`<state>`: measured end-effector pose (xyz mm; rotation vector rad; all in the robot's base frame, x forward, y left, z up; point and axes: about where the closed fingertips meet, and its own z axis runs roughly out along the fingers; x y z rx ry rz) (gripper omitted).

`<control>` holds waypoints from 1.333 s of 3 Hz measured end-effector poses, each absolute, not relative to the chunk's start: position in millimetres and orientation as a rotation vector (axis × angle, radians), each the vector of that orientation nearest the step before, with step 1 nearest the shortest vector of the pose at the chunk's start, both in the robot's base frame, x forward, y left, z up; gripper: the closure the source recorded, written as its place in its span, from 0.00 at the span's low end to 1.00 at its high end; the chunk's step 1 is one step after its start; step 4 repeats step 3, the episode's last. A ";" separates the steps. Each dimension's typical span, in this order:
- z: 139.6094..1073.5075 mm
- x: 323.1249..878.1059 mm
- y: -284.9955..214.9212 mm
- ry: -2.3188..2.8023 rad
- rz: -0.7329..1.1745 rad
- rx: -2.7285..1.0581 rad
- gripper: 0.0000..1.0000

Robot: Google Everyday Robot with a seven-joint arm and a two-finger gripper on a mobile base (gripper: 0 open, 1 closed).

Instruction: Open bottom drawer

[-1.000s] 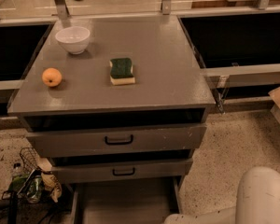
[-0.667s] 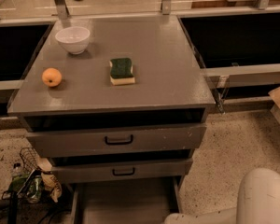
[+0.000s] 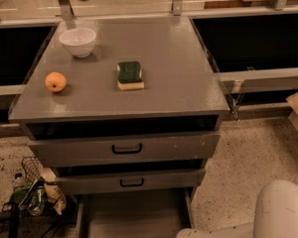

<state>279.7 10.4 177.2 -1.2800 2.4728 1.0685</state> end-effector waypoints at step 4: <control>179.4 269.4 9.6 2.463 1.078 -1.309 0.81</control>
Offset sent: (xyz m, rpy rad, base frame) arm -0.1435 -0.0259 0.0488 0.0369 0.0392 0.2132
